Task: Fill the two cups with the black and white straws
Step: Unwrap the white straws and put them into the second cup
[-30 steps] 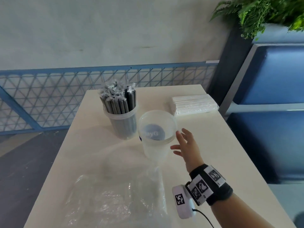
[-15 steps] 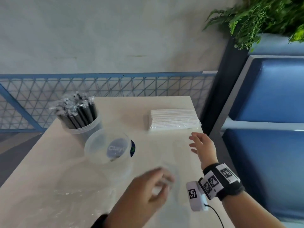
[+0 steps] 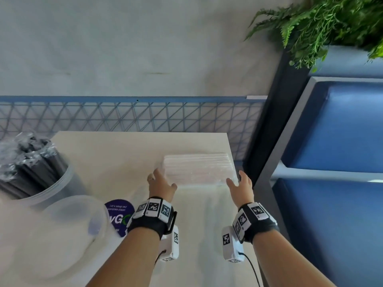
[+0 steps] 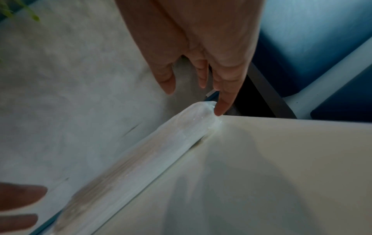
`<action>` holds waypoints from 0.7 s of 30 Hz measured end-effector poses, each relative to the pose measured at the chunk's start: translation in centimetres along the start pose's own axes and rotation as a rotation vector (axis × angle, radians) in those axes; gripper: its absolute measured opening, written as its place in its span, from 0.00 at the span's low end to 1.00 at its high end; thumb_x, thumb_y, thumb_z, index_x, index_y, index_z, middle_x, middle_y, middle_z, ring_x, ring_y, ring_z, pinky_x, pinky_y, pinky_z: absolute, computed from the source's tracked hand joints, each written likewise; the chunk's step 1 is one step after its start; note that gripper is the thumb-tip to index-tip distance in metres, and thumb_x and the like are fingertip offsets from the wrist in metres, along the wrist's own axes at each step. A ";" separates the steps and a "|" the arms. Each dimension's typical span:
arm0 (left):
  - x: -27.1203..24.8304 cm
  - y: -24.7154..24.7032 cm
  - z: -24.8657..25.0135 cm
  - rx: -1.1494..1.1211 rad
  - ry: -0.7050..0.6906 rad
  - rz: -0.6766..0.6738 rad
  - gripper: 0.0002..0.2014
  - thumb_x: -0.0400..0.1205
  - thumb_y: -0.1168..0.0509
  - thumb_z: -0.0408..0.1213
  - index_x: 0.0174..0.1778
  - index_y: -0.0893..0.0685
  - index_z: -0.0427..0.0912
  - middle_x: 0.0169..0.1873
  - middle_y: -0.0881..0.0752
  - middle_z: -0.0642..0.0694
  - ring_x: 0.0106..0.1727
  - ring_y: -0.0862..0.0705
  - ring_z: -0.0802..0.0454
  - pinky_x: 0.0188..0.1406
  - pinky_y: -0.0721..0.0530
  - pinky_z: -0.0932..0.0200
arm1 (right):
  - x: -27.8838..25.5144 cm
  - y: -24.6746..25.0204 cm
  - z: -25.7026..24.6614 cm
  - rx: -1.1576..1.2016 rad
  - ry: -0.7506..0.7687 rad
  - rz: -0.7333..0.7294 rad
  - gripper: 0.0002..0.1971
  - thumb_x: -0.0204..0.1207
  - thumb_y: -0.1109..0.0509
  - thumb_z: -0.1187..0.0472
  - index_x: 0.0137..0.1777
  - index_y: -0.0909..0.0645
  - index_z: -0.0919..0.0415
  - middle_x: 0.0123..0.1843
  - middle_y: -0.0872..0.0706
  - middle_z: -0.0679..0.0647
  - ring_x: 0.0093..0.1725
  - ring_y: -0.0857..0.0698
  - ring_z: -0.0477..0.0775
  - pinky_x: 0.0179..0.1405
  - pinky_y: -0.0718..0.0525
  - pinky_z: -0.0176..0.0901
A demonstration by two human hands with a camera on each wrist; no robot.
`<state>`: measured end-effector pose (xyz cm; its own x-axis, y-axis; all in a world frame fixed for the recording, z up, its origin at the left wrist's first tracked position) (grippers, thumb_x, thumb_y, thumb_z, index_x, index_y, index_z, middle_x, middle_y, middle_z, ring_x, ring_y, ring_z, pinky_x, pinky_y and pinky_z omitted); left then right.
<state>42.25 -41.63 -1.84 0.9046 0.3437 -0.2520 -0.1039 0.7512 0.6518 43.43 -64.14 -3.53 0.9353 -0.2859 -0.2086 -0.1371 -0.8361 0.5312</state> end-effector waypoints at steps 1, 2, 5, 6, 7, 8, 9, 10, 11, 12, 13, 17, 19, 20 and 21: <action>0.7 -0.4 -0.2 0.032 0.033 -0.032 0.35 0.79 0.35 0.32 0.78 0.47 0.37 0.79 0.46 0.31 0.73 0.31 0.36 0.64 0.27 0.50 | 0.6 -0.4 0.0 -0.008 -0.001 -0.031 0.32 0.80 0.37 0.55 0.81 0.45 0.62 0.83 0.43 0.58 0.79 0.37 0.58 0.74 0.35 0.51; 1.2 -0.7 -0.4 0.060 0.055 -0.066 0.37 0.79 0.34 0.33 0.79 0.50 0.38 0.79 0.46 0.31 0.73 0.31 0.35 0.64 0.27 0.50 | 1.1 -0.7 0.0 -0.018 -0.012 -0.065 0.34 0.80 0.37 0.53 0.81 0.48 0.61 0.83 0.44 0.58 0.80 0.38 0.58 0.75 0.37 0.51; 2.1 -1.5 -1.0 0.131 0.050 -0.165 0.45 0.77 0.31 0.38 0.80 0.56 0.41 0.77 0.36 0.32 0.73 0.29 0.36 0.67 0.28 0.51 | 2.1 -1.5 0.3 -0.061 -0.032 -0.107 0.35 0.79 0.35 0.50 0.81 0.45 0.62 0.80 0.37 0.59 0.77 0.33 0.60 0.73 0.33 0.52; 2.0 -1.6 -1.2 0.164 0.050 -0.172 0.47 0.76 0.29 0.41 0.81 0.58 0.43 0.75 0.35 0.32 0.73 0.29 0.36 0.68 0.28 0.51 | 2.2 -1.5 0.5 -0.074 -0.038 -0.090 0.36 0.78 0.34 0.49 0.80 0.44 0.62 0.78 0.35 0.59 0.75 0.31 0.60 0.71 0.32 0.51; 1.8 -1.7 -1.4 0.202 0.058 -0.165 0.50 0.75 0.28 0.44 0.81 0.60 0.46 0.75 0.36 0.31 0.73 0.30 0.36 0.69 0.28 0.50 | 2.3 -1.5 0.8 -0.087 -0.050 -0.065 0.36 0.77 0.34 0.48 0.80 0.42 0.62 0.77 0.34 0.60 0.74 0.30 0.60 0.70 0.31 0.51; 1.4 -1.9 -1.7 0.253 0.065 -0.156 0.53 0.73 0.28 0.46 0.80 0.64 0.51 0.75 0.38 0.30 0.73 0.31 0.34 0.70 0.28 0.48 | 2.3 -1.4 1.2 -0.105 -0.070 -0.045 0.35 0.76 0.33 0.47 0.78 0.39 0.62 0.75 0.32 0.61 0.73 0.29 0.61 0.69 0.30 0.51; 0.8 -2.1 -1.9 0.315 0.060 -0.160 0.55 0.73 0.27 0.48 0.79 0.67 0.55 0.75 0.41 0.29 0.74 0.33 0.33 0.70 0.29 0.46 | 2.1 -1.3 1.7 -0.117 -0.097 -0.030 0.33 0.75 0.33 0.45 0.76 0.34 0.62 0.72 0.29 0.62 0.70 0.28 0.62 0.66 0.28 0.51; 0.0 -2.4 -2.1 0.376 0.045 -0.175 0.56 0.73 0.28 0.48 0.78 0.69 0.58 0.76 0.45 0.29 0.75 0.36 0.32 0.71 0.31 0.45 | 1.8 -1.1 2.1 -0.116 -0.122 -0.018 0.31 0.75 0.33 0.44 0.73 0.30 0.61 0.68 0.25 0.63 0.67 0.25 0.62 0.62 0.26 0.50; -0.9 -2.8 -2.3 0.424 0.024 -0.191 0.56 0.73 0.28 0.47 0.78 0.70 0.59 0.77 0.47 0.28 0.76 0.38 0.31 0.72 0.33 0.44 | 1.3 -1.0 2.6 -0.096 -0.142 -0.002 0.28 0.74 0.33 0.43 0.68 0.25 0.61 0.64 0.21 0.64 0.63 0.23 0.62 0.59 0.25 0.50; -1.9 -3.1 -2.7 0.453 0.002 -0.198 0.55 0.74 0.28 0.45 0.78 0.70 0.60 0.77 0.47 0.27 0.76 0.38 0.31 0.73 0.34 0.44 | 0.6 -0.7 2.9 -0.061 -0.149 0.020 0.26 0.73 0.33 0.43 0.64 0.22 0.60 0.60 0.18 0.63 0.59 0.21 0.62 0.57 0.23 0.50; -2.8 -3.4 -3.1 0.471 -0.014 -0.192 0.54 0.74 0.28 0.43 0.78 0.69 0.60 0.76 0.46 0.27 0.75 0.37 0.31 0.74 0.34 0.45 | -0.4 -0.3 3.1 -0.020 -0.142 0.052 0.23 0.73 0.32 0.43 0.60 0.19 0.60 0.56 0.16 0.61 0.55 0.19 0.61 0.54 0.21 0.50; -6.6 -3.2 -4.9 0.584 -0.131 -0.148 0.50 0.76 0.31 0.41 0.80 0.65 0.50 0.79 0.57 0.30 0.75 0.35 0.37 0.73 0.30 0.51 | -5.3 2.1 2.5 0.160 -0.044 0.193 0.17 0.73 0.29 0.50 0.58 0.18 0.57 0.49 0.15 0.53 0.50 0.19 0.55 0.51 0.23 0.46; -8.2 -2.6 -5.6 0.619 -0.191 -0.147 0.46 0.78 0.33 0.41 0.81 0.62 0.46 0.81 0.63 0.37 0.73 0.30 0.41 0.67 0.24 0.53 | -7.9 3.1 1.4 0.229 0.016 0.242 0.16 0.73 0.28 0.52 0.60 0.18 0.54 0.49 0.16 0.51 0.52 0.19 0.54 0.55 0.21 0.51; -8.9 -2.2 -5.7 0.617 -0.220 -0.132 0.43 0.78 0.34 0.42 0.80 0.58 0.46 0.82 0.60 0.39 0.70 0.26 0.43 0.63 0.21 0.53 | -9.2 3.5 0.7 0.246 0.050 0.263 0.15 0.73 0.29 0.52 0.60 0.18 0.53 0.50 0.15 0.51 0.53 0.18 0.55 0.58 0.19 0.54; -9.5 -1.7 -5.8 0.608 -0.247 -0.106 0.39 0.78 0.35 0.43 0.79 0.53 0.45 0.82 0.54 0.41 0.64 0.21 0.44 0.56 0.19 0.54 | -10.4 3.9 0.0 0.253 0.086 0.283 0.15 0.74 0.30 0.52 0.60 0.18 0.53 0.51 0.15 0.53 0.54 0.18 0.55 0.59 0.19 0.56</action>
<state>31.47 -42.89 -4.68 0.9729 0.0917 -0.2122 0.1767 0.2970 0.9384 33.19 -64.46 0.66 0.8711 -0.4911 -0.0078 -0.4602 -0.8218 0.3360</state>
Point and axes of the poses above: each hand's wrist, its own x-axis towards the middle knuckle, its own y-axis out of the back of the hand, z = x × y, the point moved 2 cm from there along x, towards the middle knuckle
